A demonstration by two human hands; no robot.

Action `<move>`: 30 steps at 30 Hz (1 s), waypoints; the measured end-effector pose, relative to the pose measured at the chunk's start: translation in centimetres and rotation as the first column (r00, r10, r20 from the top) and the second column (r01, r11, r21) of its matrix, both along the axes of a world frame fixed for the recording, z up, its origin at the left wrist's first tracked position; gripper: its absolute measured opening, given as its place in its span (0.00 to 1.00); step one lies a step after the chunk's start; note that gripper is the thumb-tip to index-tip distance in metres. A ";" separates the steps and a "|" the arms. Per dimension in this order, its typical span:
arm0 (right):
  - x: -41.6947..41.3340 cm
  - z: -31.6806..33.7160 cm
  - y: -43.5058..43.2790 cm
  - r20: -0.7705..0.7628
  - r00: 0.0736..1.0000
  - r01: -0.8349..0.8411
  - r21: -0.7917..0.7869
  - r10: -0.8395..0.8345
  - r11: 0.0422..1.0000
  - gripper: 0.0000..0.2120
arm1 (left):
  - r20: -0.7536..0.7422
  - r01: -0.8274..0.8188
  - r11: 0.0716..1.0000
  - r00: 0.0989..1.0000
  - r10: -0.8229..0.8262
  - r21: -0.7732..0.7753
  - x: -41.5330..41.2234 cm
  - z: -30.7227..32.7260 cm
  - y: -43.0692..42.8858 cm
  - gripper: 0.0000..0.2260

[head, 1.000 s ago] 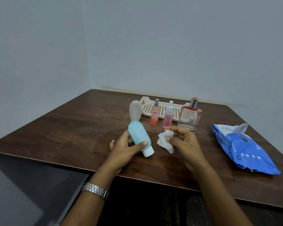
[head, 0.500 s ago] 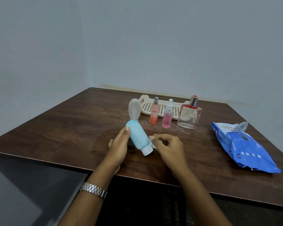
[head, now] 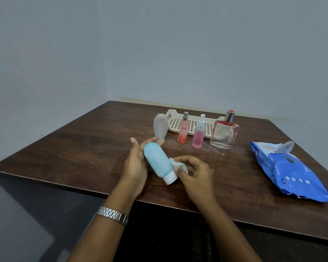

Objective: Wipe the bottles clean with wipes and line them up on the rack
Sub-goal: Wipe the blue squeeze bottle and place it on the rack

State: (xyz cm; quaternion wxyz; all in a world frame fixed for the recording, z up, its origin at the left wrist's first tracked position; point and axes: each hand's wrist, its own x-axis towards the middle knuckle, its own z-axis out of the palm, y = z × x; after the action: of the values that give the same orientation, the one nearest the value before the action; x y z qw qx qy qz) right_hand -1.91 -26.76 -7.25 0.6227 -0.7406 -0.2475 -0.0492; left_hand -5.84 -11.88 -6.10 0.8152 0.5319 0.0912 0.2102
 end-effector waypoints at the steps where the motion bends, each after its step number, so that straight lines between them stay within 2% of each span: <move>1: -0.1 0.0 0.0 0.017 1.000 0.007 -0.003 -0.007 1.000 0.12 | 0.022 0.022 0.997 1.000 -0.021 -0.076 0.1 0.4 -0.1 0.33; 5: -0.3 0.1 0.0 0.069 0.998 0.011 -0.005 -0.010 1.000 0.11 | 0.041 0.014 0.936 0.999 0.001 -0.353 1.8 1.2 -0.9 0.36; 8: -0.5 0.2 -0.2 0.149 0.987 0.055 0.005 -0.055 0.998 0.15 | 0.026 -0.005 0.902 0.999 0.018 -0.433 2.8 1.3 -1.1 0.35; 11: -0.6 0.3 -0.5 0.203 0.975 0.093 0.003 -0.092 0.996 0.20 | 0.015 0.021 0.893 1.000 -0.016 -0.449 3.1 0.8 -1.1 0.34; 14: -0.8 0.3 -0.5 0.197 0.978 0.071 -0.024 -0.065 0.997 0.15 | 0.020 0.050 0.887 0.999 -0.046 -0.459 2.9 0.3 -1.1 0.32; 19: -1.1 0.3 -0.2 0.198 0.979 0.057 -0.065 -0.043 0.996 0.10 | -0.002 -0.001 0.901 1.000 0.000 -0.435 3.1 0.2 -1.2 0.32; 23: -1.2 0.4 -0.1 0.267 0.963 0.063 -0.130 -0.026 0.989 0.13 | -0.012 -0.025 0.905 1.000 0.022 -0.424 3.0 0.1 -1.5 0.31; 27: -1.6 0.2 -0.4 0.421 0.907 0.063 -0.202 0.029 0.977 0.12 | -0.007 -0.043 0.905 0.999 0.044 -0.424 3.0 0.0 -1.5 0.31; 30: -1.4 0.3 -0.9 0.422 0.906 0.058 -0.225 0.044 0.973 0.11 | -0.011 -0.048 0.904 0.999 0.048 -0.425 3.0 0.0 -1.5 0.31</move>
State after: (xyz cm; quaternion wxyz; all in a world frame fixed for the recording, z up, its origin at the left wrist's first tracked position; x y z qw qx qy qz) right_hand -3.28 -27.63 -6.92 0.4630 -0.7808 -0.3781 -0.1818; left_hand -2.85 -13.35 -6.11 0.9062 0.3391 0.1480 0.2050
